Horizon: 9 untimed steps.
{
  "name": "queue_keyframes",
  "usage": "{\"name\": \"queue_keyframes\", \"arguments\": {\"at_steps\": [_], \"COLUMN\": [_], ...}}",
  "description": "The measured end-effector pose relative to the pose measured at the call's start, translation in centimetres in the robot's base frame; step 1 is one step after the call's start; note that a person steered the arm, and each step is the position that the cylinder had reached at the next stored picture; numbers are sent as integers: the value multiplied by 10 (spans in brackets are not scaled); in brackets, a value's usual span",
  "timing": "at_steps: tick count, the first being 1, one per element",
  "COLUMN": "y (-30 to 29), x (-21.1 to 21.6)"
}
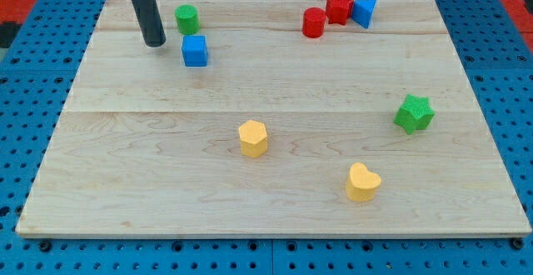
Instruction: Push the blue cube into red circle
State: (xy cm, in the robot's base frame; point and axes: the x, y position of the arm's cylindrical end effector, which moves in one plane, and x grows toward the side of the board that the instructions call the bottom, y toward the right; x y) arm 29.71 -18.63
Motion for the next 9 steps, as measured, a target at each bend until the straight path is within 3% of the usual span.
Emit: {"name": "queue_keyframes", "arguments": {"at_steps": [1,3,4,5,6,8,9], "y": [-3,38,88,73,98,243,232], "x": [-4,53,44,24,6,-13,-14]}}
